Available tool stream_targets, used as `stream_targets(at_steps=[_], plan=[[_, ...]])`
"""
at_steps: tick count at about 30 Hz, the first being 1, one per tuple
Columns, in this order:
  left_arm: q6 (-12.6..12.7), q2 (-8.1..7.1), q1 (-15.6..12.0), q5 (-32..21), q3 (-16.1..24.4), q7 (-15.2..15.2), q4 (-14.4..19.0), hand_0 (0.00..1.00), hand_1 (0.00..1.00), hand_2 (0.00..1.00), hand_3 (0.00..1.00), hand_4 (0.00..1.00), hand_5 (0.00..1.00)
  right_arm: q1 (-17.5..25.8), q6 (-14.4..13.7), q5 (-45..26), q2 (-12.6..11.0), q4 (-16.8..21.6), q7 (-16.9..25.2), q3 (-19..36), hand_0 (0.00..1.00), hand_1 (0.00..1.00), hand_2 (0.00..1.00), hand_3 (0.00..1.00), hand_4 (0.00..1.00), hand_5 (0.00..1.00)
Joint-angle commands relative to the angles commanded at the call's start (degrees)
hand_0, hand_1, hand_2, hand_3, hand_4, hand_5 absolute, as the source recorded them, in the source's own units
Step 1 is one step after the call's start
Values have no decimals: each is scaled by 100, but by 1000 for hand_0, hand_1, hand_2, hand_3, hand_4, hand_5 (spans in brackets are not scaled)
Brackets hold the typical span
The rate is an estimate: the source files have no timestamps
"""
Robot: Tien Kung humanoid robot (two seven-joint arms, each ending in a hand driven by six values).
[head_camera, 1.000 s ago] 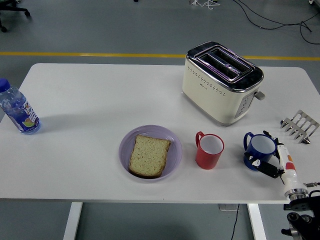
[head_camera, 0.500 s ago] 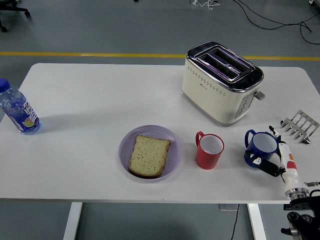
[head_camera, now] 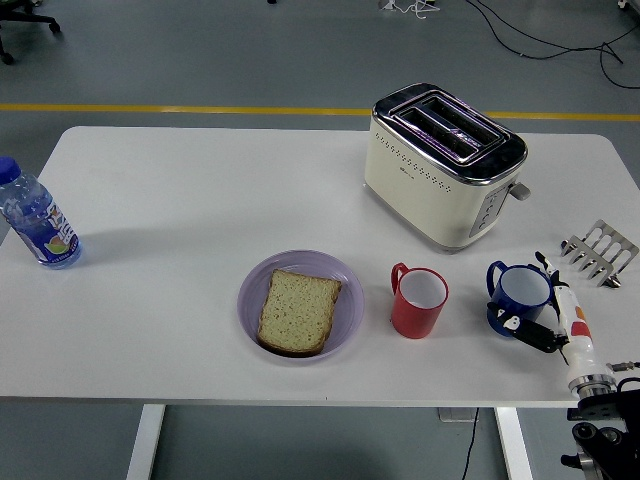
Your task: Pick up the cup,pour liquid into bread,place the cup on the desk
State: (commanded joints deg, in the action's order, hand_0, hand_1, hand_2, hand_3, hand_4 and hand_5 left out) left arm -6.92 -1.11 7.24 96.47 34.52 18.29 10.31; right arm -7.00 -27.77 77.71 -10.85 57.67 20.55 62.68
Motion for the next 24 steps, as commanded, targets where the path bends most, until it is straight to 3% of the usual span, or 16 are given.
stream_targets(at_steps=[3, 4, 9, 10, 15, 24], plan=[[-3, -2, 4, -4, -13, 0, 0, 375, 361, 466, 615, 343, 998, -4, -1, 10, 3, -10, -12, 0, 756, 700, 929, 998, 903, 2], [-3, -2, 5, -6, -15, 1, 0, 375, 362, 466, 614, 342, 998, -5, 4, 14, 5, -14, -19, 3, 793, 757, 959, 998, 909, 2], [0, -7, 11, -11, -25, 1, 0, 375, 362, 466, 614, 342, 998, -8, 46, 18, 8, -25, -46, 12, 793, 757, 959, 998, 909, 2], [2, -7, 11, -14, -25, 2, 0, 375, 362, 466, 615, 342, 998, -10, 49, 13, 9, -25, -47, 13, 846, 817, 965, 998, 912, 2], [2, -8, 11, -11, -33, 3, 0, 375, 362, 466, 615, 342, 998, -12, 31, -12, 17, -5, -11, 21, 846, 817, 965, 998, 912, 2], [6, -12, 4, -2, -29, 7, 0, 375, 362, 467, 614, 341, 998, 96, -29, 33, -7, 384, 20, 145, 872, 843, 978, 998, 920, 2]])
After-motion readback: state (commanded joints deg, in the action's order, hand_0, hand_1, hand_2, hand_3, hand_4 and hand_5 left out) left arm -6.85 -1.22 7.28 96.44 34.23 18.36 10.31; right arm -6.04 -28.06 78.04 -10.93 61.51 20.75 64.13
